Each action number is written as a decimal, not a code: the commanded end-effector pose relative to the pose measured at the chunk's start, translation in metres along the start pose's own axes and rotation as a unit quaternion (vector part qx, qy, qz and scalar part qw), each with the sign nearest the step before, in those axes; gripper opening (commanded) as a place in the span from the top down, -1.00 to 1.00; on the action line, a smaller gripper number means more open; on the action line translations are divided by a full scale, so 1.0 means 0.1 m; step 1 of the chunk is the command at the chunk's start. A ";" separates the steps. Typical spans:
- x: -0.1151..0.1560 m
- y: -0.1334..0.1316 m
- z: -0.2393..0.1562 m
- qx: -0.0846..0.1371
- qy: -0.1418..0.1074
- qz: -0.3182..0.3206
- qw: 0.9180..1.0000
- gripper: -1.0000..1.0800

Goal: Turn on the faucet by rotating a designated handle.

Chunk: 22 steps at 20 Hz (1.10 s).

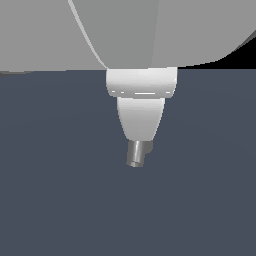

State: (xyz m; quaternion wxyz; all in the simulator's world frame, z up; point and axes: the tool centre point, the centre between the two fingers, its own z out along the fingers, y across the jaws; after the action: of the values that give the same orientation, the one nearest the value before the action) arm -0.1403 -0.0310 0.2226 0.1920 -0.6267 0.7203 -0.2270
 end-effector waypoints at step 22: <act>0.43 -0.22 0.01 -0.003 0.004 0.009 1.000 1.00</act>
State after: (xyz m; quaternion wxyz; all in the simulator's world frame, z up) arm -0.1284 -0.0594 0.2340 0.1911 -0.6338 0.7150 -0.2249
